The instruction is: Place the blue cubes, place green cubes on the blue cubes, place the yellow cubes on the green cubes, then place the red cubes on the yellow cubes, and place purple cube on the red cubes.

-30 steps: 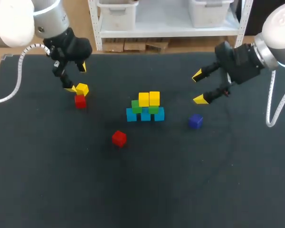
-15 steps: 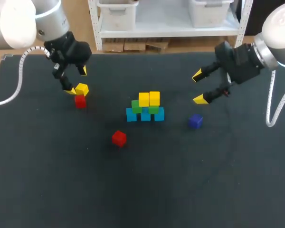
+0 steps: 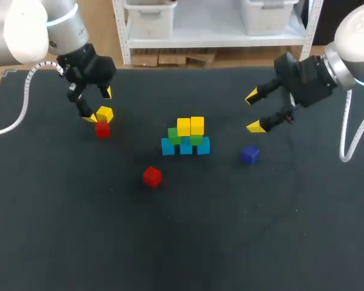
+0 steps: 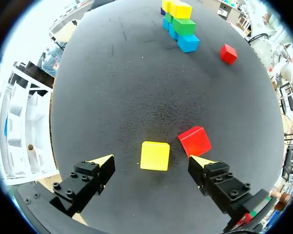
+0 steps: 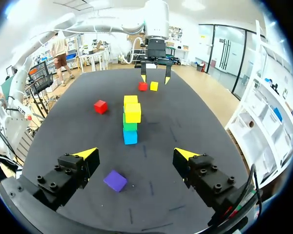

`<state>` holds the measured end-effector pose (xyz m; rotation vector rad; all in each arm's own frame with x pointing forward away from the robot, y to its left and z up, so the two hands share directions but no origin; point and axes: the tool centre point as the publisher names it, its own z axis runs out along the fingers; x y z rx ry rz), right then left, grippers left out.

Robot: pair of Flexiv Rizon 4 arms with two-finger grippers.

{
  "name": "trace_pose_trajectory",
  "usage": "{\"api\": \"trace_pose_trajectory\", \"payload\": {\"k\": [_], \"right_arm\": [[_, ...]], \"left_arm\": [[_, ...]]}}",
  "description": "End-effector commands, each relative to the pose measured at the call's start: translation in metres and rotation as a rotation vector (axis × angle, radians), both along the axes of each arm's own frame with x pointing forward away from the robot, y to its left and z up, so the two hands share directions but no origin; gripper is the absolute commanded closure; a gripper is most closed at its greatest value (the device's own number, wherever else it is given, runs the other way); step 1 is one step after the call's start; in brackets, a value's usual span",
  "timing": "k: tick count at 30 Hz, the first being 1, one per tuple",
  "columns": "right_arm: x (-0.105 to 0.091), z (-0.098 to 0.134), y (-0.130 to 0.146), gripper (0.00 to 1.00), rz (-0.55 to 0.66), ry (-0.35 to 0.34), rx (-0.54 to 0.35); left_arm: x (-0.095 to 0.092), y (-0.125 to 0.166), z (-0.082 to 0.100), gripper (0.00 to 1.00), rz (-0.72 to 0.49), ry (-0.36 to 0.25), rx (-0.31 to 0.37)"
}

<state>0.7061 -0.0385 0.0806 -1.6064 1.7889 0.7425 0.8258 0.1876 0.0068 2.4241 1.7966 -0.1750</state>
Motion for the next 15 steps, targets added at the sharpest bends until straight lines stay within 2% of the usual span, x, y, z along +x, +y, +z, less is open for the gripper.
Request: {"api": "trace_pose_trajectory", "payload": {"k": [1,5,9,15], "right_arm": [[0.0007,-0.0006,-0.0001,0.0,0.002,0.0,0.003],[0.0007,-0.0006,-0.0001,0.0,0.002,0.0,0.003],[0.0007,-0.0006,-0.0001,0.0,0.002,0.0,0.003],[0.0007,-0.0006,-0.0001,0.0,0.002,0.0,0.003]], "left_arm": [[0.0056,-0.0007,-0.0035,0.0,-0.009,0.013,-0.002],[0.0056,-0.0016,-0.0047,0.0,-0.007,0.016,-0.004],[0.0073,-0.002,-0.0038,0.0,0.001,0.014,-0.034],[0.0067,-0.0017,-0.0025,0.0,0.008,0.011,-0.026]]}}
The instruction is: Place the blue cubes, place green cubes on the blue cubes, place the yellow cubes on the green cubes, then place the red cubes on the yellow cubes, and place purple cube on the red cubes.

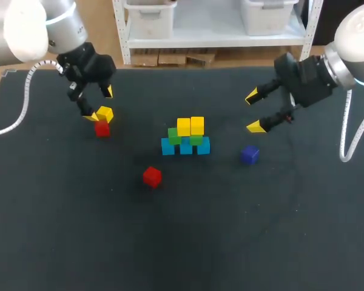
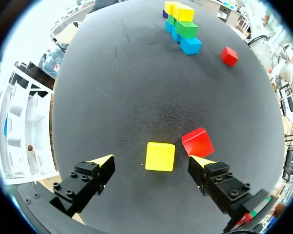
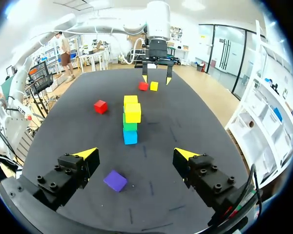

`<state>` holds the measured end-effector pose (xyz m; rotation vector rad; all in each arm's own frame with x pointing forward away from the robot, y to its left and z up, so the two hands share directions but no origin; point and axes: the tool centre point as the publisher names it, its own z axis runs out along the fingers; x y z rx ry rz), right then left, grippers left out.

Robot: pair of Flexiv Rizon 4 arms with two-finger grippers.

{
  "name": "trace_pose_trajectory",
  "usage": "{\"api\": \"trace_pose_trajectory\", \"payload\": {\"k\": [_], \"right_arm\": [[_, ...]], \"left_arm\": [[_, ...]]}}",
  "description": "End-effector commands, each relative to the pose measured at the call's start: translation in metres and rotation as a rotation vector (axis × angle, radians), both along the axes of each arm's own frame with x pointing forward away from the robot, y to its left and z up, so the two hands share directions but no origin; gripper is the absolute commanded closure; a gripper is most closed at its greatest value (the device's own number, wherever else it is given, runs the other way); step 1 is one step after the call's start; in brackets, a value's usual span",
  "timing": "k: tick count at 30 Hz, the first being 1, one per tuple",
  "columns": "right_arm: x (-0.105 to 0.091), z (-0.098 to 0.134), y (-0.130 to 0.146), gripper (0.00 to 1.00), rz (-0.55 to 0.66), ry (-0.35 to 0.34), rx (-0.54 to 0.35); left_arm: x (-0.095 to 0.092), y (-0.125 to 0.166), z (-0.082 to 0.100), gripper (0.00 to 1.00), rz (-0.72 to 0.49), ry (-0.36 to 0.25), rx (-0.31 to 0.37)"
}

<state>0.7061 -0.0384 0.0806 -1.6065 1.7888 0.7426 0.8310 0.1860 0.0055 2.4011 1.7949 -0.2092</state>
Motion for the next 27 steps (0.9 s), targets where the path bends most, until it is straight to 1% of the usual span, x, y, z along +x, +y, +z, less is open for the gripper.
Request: {"api": "trace_pose_trajectory", "payload": {"k": [1,2,3,14,15,16,17,19,20,21,22,23,24,27], "right_arm": [[0.0007,-0.0006,-0.0002,0.0,0.002,0.0,0.003],[0.0007,-0.0006,-0.0002,0.0,0.002,0.0,0.003],[0.0007,-0.0006,-0.0002,0.0,0.002,0.0,0.003],[0.0007,-0.0006,-0.0002,0.0,0.002,0.0,0.003],[0.0007,-0.0006,-0.0002,0.0,0.002,0.0,0.003],[0.0007,-0.0006,-0.0002,0.0,0.002,0.0,0.003],[0.0007,-0.0006,-0.0002,0.0,0.002,0.0,0.003],[0.0007,-0.0006,-0.0002,0.0,0.002,0.0,0.003],[0.0007,-0.0006,-0.0002,0.0,0.002,0.0,0.003],[0.0007,-0.0006,-0.0002,0.0,0.002,0.0,0.003],[0.0007,-0.0006,-0.0002,0.0,0.002,0.0,0.003],[0.0007,-0.0006,-0.0002,0.0,0.002,0.0,0.003],[0.0007,-0.0006,-0.0002,0.0,0.002,0.0,0.003],[0.0007,-0.0006,-0.0002,0.0,0.002,0.0,0.003]], "left_arm": [[0.0015,-0.0002,-0.0015,0.0,0.005,0.001,-0.006],[0.0022,-0.0003,-0.0003,0.0,0.011,-0.001,-0.015],[0.0025,-0.0003,0.0002,0.0,0.015,-0.008,-0.007],[0.0034,-0.0023,-0.0025,0.0,0.028,-0.003,0.011],[0.0033,-0.0023,-0.0026,0.03,0.027,-0.003,0.01],[0.0033,-0.0024,-0.0026,0.18,0.026,-0.003,0.009],[0.0033,-0.0023,-0.0027,0.22,0.022,-0.003,0.008],[0.0029,-0.0023,-0.0026,0.2,0.017,-0.003,0.013],[0.0026,-0.0023,-0.0027,0.22,0.016,-0.002,0.013],[0.0023,-0.0024,-0.0027,0.3,0.014,-0.002,0.013],[0.0015,-0.0025,-0.0029,0.42,0.013,-0.001,0.013],[0.0006,-0.0025,-0.0033,0.51,0.011,0.0,0.013],[-0.0004,-0.0026,-0.0039,0.54,0.006,0.001,0.017],[-0.0042,-0.0037,-0.0056,0.52,-0.002,0.007,0.018]]}}
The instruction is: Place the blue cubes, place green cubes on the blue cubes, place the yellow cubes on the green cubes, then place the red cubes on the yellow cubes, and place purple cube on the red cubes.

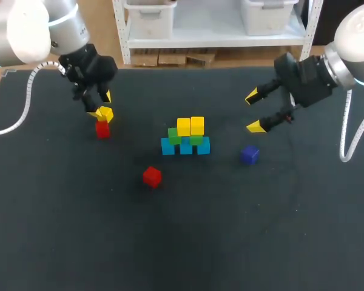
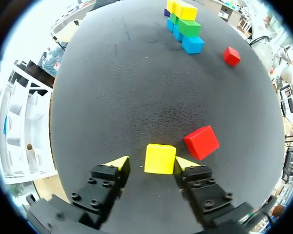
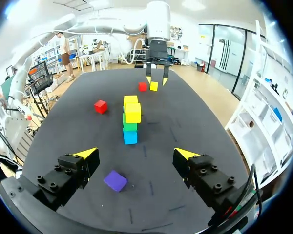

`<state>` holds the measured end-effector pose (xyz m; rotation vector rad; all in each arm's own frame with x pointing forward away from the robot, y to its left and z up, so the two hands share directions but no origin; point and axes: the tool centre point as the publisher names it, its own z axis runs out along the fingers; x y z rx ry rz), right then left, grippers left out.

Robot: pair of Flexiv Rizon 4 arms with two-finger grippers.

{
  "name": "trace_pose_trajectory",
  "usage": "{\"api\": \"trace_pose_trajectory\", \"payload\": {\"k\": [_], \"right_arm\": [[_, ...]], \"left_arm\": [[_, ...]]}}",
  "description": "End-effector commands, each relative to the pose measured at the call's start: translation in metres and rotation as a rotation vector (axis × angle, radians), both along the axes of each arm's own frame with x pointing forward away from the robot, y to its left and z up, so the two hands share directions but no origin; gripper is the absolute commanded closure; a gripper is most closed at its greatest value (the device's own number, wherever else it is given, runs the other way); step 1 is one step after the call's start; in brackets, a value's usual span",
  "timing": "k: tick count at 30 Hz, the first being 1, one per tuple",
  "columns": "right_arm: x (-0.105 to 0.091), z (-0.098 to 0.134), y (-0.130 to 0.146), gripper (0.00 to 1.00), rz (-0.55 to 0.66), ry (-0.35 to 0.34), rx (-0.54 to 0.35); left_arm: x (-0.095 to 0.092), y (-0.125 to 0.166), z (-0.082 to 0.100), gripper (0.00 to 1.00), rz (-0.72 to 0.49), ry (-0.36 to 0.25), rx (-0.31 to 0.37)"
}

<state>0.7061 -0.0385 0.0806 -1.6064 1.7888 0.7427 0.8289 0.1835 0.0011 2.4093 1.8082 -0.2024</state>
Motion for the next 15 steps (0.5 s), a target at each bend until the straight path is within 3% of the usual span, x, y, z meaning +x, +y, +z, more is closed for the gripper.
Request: {"api": "trace_pose_trajectory", "payload": {"k": [1,2,3,5,7,8,15], "right_arm": [[0.001,-0.001,0.0,0.0,0.002,0.0,0.003],[0.001,-0.001,0.0,0.0,0.002,0.0,0.003],[0.001,-0.001,0.0,0.0,0.002,0.0,0.003],[0.001,-0.001,0.0,0.0,0.002,0.0,0.003],[0.001,-0.001,0.0,0.0,0.002,0.0,0.003],[0.001,-0.001,0.0,0.0,0.002,0.0,0.003],[0.001,-0.001,0.0,0.0,0.002,0.0,0.003]], "left_arm": [[-0.003,-0.002,-0.002,0.53,-0.007,0.003,0.003],[-0.004,-0.002,-0.002,0.54,-0.01,0.004,0.002],[-0.005,-0.002,-0.003,0.65,-0.015,0.005,0.002],[-0.006,-0.003,-0.003,0.67,-0.016,0.007,0.002],[-0.007,-0.004,-0.003,0.92,-0.017,0.006,0.001],[-0.007,-0.004,-0.003,1.0,-0.017,0.005,-0.001],[-0.017,-0.006,0.007,1.0,-0.007,-0.002,-0.015]]}}
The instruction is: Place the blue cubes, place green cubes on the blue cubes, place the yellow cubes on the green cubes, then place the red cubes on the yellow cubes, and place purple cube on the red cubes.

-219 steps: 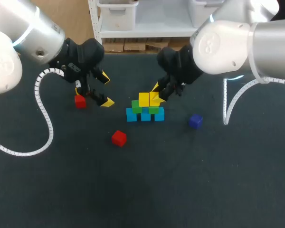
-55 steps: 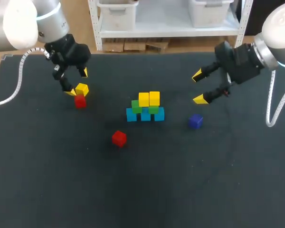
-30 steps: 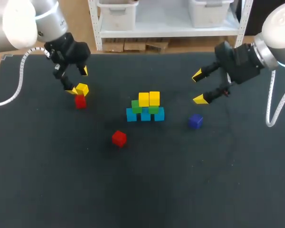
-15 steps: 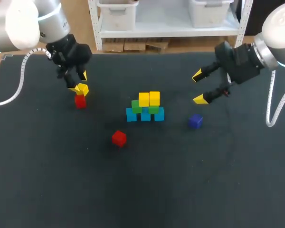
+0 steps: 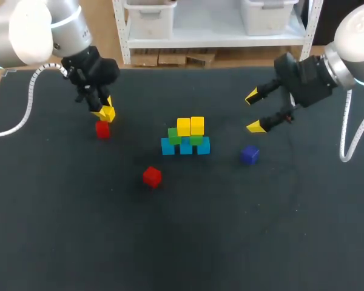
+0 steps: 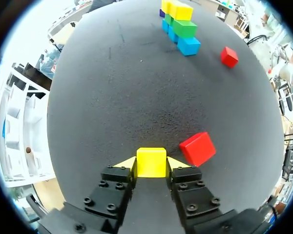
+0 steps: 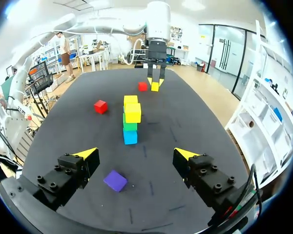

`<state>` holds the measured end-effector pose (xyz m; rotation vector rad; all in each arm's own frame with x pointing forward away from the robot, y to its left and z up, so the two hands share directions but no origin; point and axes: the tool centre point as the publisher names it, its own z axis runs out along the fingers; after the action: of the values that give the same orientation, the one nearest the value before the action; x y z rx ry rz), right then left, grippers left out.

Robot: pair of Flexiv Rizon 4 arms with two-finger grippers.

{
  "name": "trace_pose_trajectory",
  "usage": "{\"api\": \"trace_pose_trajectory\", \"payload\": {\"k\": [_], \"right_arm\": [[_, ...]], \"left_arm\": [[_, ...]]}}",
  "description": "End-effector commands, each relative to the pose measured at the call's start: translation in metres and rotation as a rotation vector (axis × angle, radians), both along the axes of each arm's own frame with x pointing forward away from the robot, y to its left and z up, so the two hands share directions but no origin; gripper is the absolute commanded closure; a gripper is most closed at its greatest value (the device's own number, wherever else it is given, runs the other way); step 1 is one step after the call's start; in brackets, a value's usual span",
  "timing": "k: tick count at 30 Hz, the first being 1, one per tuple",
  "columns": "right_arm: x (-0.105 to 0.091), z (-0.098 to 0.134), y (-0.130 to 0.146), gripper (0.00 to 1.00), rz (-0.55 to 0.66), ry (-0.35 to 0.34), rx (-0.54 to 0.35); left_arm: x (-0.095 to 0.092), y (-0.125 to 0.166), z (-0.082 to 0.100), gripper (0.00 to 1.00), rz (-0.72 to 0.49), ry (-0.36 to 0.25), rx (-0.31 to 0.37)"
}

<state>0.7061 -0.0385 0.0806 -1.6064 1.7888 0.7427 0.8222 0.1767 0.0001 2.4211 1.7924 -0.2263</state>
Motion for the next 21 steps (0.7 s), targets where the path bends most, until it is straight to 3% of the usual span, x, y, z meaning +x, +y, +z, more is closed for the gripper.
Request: {"api": "trace_pose_trajectory", "payload": {"k": [1,15,21], "right_arm": [[0.001,-0.001,0.0,0.0,0.002,0.0,0.003],[0.001,-0.001,0.0,0.0,0.002,0.0,0.003],[0.001,-0.001,0.0,0.0,0.002,0.0,0.003]], "left_arm": [[-0.011,0.0,0.01,1.0,0.009,-0.017,-0.006],[-0.055,-0.022,0.076,1.0,0.135,-0.101,-0.122],[-0.084,-0.045,0.093,1.0,0.141,-0.109,-0.095]]}}
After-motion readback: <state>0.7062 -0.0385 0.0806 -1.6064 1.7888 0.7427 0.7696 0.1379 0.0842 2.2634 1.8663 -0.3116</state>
